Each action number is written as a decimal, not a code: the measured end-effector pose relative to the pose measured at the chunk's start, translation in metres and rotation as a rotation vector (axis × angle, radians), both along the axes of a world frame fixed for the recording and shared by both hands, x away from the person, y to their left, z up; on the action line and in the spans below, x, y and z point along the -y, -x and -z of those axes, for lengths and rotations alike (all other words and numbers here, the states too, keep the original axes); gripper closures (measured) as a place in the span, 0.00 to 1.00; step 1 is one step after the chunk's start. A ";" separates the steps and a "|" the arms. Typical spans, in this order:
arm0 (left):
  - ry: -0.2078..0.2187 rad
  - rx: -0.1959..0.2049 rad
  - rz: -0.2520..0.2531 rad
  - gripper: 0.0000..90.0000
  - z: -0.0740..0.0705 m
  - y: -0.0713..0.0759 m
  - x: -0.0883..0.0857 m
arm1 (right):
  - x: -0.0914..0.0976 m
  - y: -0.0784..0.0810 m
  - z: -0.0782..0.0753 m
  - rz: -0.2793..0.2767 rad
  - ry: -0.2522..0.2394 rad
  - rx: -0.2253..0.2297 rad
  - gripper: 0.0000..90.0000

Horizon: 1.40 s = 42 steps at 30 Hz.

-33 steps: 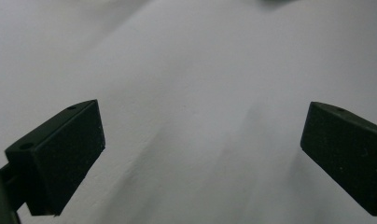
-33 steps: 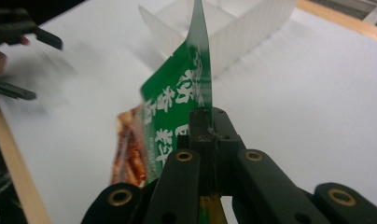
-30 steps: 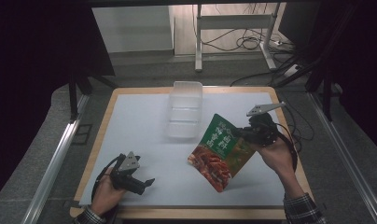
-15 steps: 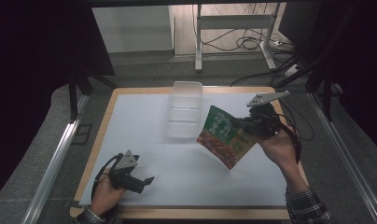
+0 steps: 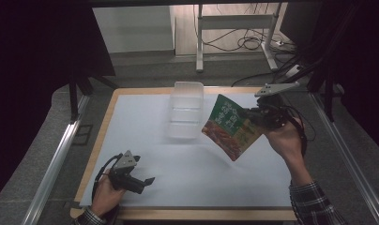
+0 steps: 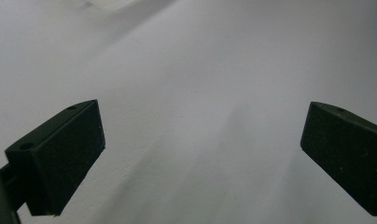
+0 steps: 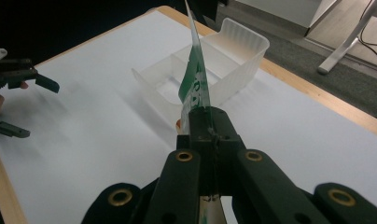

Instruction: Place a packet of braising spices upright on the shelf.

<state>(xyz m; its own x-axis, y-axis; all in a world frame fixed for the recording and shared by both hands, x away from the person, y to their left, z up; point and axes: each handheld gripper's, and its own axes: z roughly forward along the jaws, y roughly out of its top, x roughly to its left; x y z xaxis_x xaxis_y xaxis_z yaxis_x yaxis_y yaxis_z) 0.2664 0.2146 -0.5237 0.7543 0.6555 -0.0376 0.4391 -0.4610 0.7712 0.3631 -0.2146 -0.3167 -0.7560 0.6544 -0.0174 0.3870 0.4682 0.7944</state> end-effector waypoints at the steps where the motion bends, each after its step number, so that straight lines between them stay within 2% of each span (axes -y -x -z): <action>1: 0.005 0.001 0.000 0.00 0.000 0.000 0.000 | 0.000 -0.001 -0.001 -0.004 0.000 0.007 0.99; 8: 0.060 0.007 -0.008 0.00 -0.002 0.000 -0.004 | -0.004 -0.010 -0.009 0.002 0.005 0.032 0.99; 11: 0.066 0.014 -0.016 0.00 -0.002 -0.001 -0.006 | -0.005 -0.015 -0.013 0.009 -0.001 0.047 0.99; 25: 0.046 0.029 -0.006 0.00 -0.001 0.000 -0.004 | -0.019 -0.047 -0.036 0.028 -0.032 0.108 0.99; 35: 0.040 0.032 0.000 0.00 -0.001 0.000 -0.004 | -0.035 -0.067 -0.048 0.024 -0.042 0.149 0.99; 42: 0.043 0.029 -0.002 0.00 -0.001 -0.001 -0.004 | -0.053 -0.088 -0.056 0.033 -0.048 0.190 0.99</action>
<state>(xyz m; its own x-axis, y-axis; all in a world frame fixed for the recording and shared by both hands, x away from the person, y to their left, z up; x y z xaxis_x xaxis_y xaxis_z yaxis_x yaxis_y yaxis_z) 0.2669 0.2185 -0.5230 0.7539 0.6555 -0.0438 0.4173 -0.4262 0.8026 0.4512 -0.1618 -0.2609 -0.7203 0.6821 -0.1259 0.2424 0.4177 0.8757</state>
